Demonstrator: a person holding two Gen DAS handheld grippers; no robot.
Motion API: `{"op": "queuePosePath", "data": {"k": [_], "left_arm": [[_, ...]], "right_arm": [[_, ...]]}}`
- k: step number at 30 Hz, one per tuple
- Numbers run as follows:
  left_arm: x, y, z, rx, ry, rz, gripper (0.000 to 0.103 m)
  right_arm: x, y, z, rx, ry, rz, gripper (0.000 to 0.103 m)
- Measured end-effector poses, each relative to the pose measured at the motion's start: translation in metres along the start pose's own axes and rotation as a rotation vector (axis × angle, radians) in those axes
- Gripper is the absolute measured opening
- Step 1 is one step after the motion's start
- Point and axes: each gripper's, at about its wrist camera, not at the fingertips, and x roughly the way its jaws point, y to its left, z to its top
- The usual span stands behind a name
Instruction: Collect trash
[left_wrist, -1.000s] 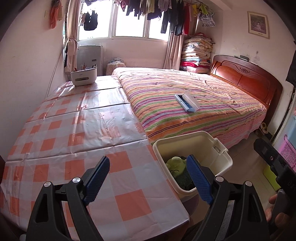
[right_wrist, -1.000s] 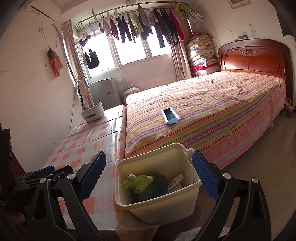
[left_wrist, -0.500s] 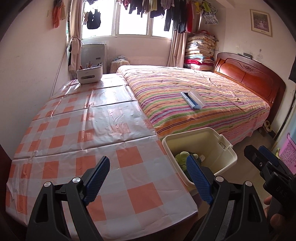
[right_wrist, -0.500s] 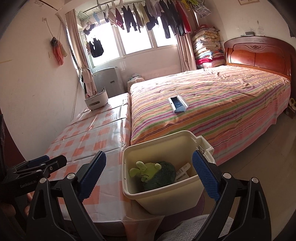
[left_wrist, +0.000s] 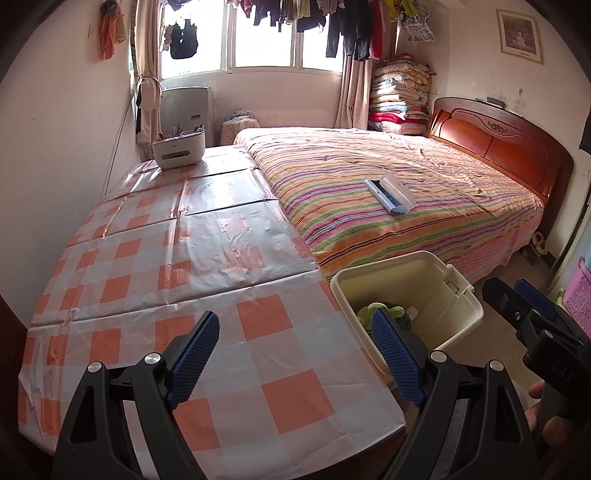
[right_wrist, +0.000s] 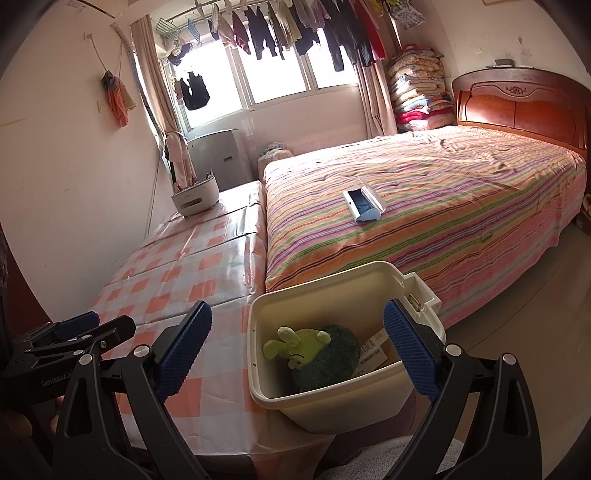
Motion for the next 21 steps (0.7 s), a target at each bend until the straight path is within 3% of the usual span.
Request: {"op": "queuePosePath", "data": {"k": [21], "left_arm": [[0.015, 0.010, 0.003, 0.007, 0.028, 0.053, 0.082]], "right_arm": [[0.021, 0.005, -0.001, 0.005, 0.044, 0.019, 0.093]]}}
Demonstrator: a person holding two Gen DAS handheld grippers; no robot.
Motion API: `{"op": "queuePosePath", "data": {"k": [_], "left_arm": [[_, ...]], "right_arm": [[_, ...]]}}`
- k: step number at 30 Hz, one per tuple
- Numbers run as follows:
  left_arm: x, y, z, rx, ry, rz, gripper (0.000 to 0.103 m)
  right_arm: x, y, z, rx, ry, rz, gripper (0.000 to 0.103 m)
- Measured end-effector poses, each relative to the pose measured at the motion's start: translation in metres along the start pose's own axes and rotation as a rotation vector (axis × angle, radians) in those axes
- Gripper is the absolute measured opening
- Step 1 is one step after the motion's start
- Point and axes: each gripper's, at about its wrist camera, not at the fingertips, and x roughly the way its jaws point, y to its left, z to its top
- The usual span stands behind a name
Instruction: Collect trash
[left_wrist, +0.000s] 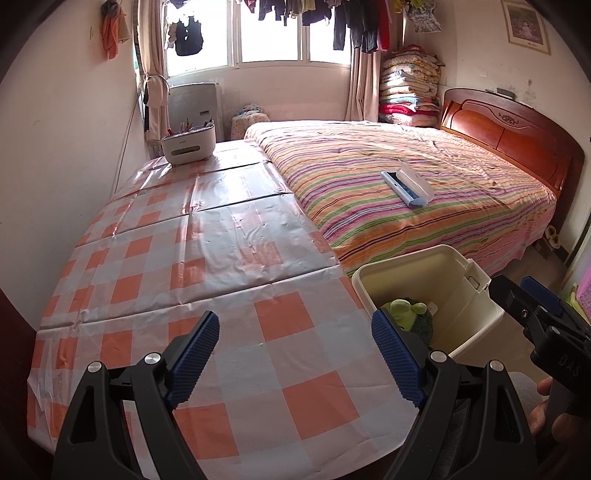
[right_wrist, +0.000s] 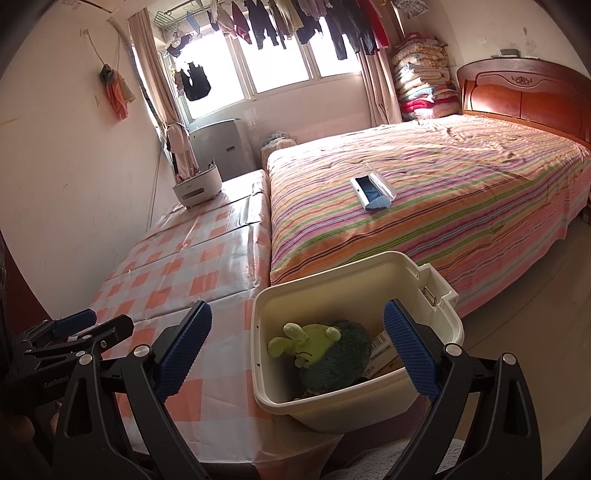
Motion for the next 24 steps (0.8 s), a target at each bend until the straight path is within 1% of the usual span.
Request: {"op": "queuePosePath", "data": {"k": [6, 18, 24], "left_arm": [[0.006, 0.000, 0.000, 0.009, 0.031, 0.009, 0.082], [0.008, -0.002, 0.001, -0.014, 0.064, -0.033, 0.082], [0.008, -0.010, 0.001, 0.014, 0.063, -0.029, 0.082]], "right_arm": [[0.001, 0.002, 0.000, -0.003, 0.002, 0.001, 0.093], [0.002, -0.003, -0.002, 0.005, 0.006, 0.000, 0.093], [0.001, -0.008, -0.002, 0.012, 0.005, -0.005, 0.093]]}}
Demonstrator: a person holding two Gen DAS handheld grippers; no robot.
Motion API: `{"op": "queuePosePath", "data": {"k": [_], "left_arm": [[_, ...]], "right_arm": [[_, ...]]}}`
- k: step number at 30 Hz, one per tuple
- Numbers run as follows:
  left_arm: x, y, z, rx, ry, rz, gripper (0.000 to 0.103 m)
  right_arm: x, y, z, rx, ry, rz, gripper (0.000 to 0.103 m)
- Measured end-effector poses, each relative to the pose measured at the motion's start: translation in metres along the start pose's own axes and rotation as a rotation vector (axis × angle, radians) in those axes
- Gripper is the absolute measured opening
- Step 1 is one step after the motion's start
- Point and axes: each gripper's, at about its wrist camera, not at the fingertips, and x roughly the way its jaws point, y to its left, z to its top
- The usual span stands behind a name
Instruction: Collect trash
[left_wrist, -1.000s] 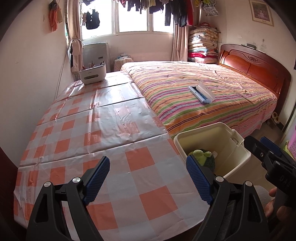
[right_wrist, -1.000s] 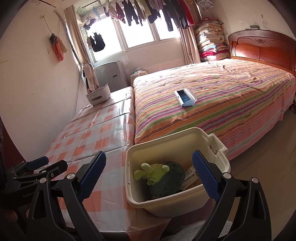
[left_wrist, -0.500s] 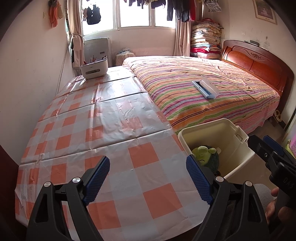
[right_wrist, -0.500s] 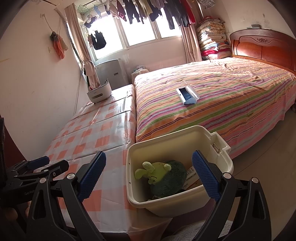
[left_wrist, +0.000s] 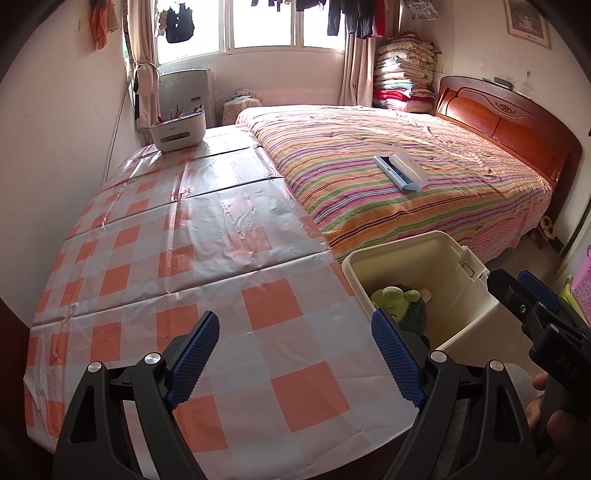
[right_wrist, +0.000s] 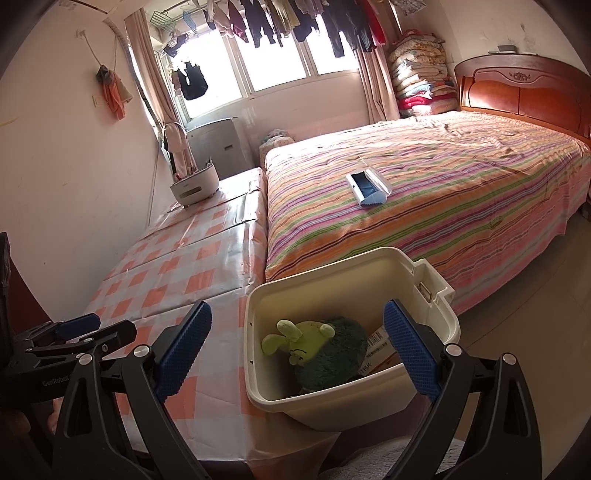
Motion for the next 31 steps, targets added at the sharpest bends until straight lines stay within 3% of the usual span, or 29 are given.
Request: {"op": "queuePosePath", "data": {"k": [12, 17, 31], "left_arm": [[0.000, -0.014, 0.001, 0.046, -0.002, -0.003, 0.082], [-0.006, -0.021, 0.000, 0.083, -0.061, 0.004, 0.082], [-0.010, -0.023, 0.000, 0.086, -0.066, 0.022, 0.082]], "right_arm": [[-0.003, -0.008, -0.001, 0.013, -0.004, -0.010, 0.093], [-0.004, -0.009, -0.002, 0.015, -0.002, -0.009, 0.093], [-0.005, -0.009, -0.003, 0.012, -0.006, -0.009, 0.093]]}}
